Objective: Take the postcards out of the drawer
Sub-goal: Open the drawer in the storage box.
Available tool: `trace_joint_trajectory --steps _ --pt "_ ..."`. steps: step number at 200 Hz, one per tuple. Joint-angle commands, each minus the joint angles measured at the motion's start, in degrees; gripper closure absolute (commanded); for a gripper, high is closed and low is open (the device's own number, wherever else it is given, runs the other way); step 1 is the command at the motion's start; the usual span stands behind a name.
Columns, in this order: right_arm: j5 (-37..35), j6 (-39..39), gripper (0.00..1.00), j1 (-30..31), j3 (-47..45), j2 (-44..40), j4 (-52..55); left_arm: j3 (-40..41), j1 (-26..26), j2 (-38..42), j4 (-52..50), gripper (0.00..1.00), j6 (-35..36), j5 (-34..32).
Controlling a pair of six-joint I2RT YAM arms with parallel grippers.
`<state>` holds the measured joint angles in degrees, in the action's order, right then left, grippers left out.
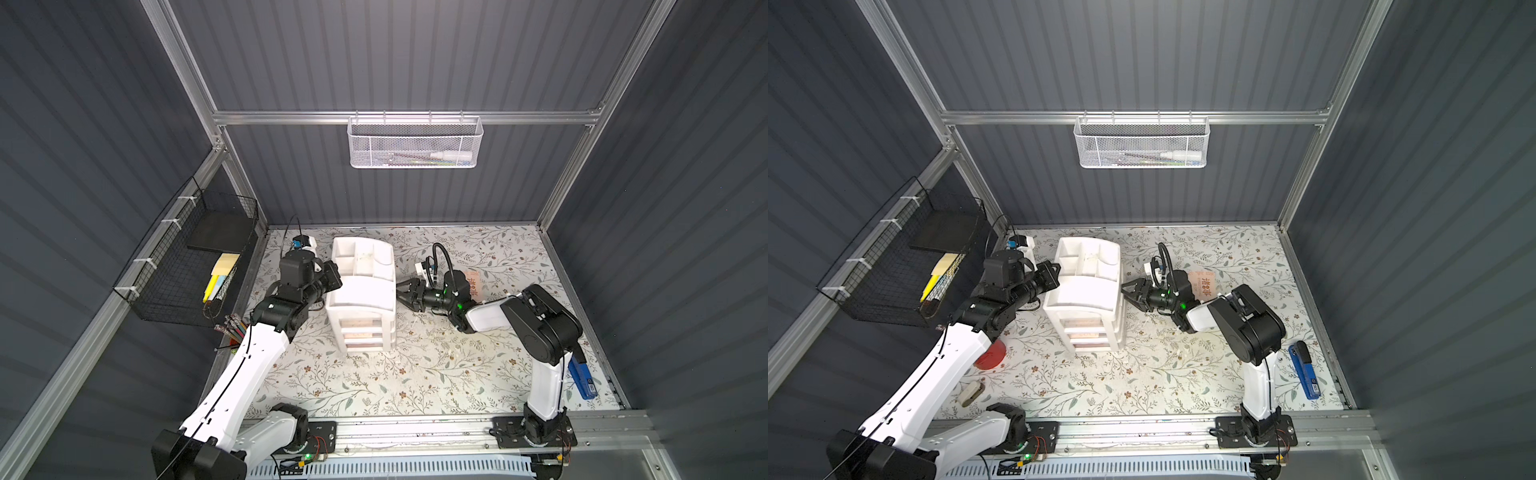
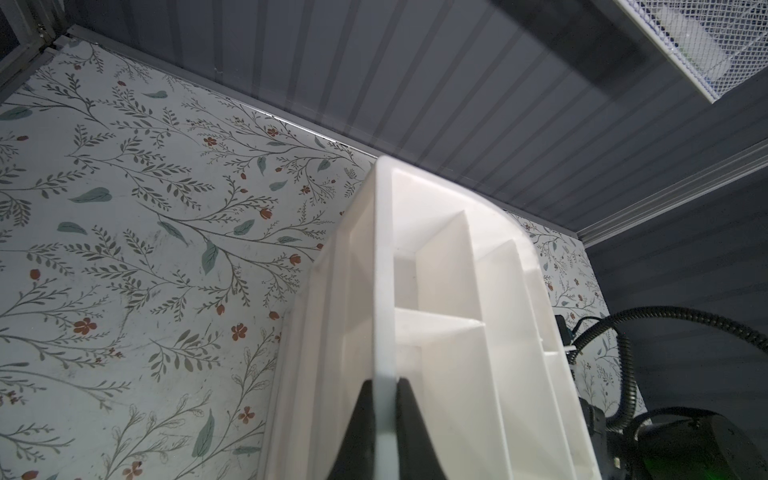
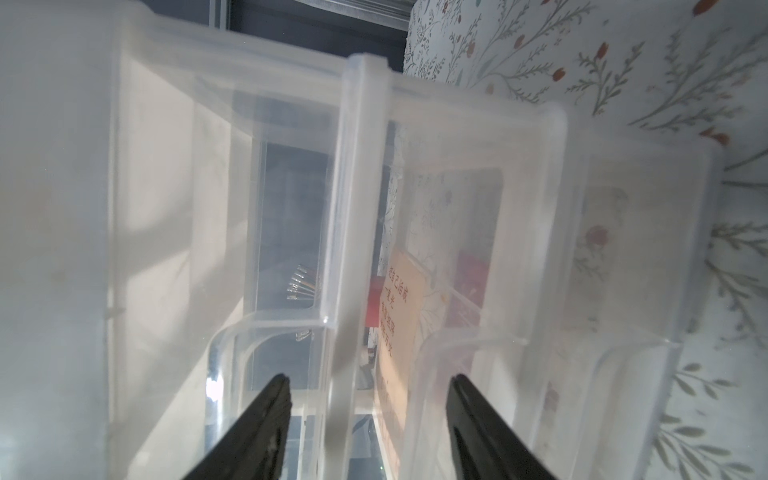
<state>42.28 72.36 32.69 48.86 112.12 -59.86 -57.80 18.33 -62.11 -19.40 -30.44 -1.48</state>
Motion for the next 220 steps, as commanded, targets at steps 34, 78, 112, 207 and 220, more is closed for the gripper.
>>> trace_joint_trajectory --steps 34,78,112,207,220 --pt "2.8 4.1 0.38 1.9 0.5 2.8 -10.4 2.3 0.6 -1.4 -3.1 1.0 0.0 1.9" --pt "1.8 8.2 0.38 1.8 -0.2 5.9 -20.0 1.9 0.6 -1.8 -3.6 1.0 -0.1 1.5" --pt "1.7 9.1 0.38 1.5 -0.3 6.6 -21.2 1.7 0.6 -1.2 -4.2 1.0 0.1 1.0" --pt "1.9 8.3 0.38 -1.5 -4.9 1.5 -21.3 1.1 0.6 -1.2 -6.3 1.0 0.1 -1.7" --pt "1.6 8.5 0.38 -1.8 -5.5 1.0 -21.3 1.1 0.6 -1.1 -6.3 1.0 0.1 -1.9"
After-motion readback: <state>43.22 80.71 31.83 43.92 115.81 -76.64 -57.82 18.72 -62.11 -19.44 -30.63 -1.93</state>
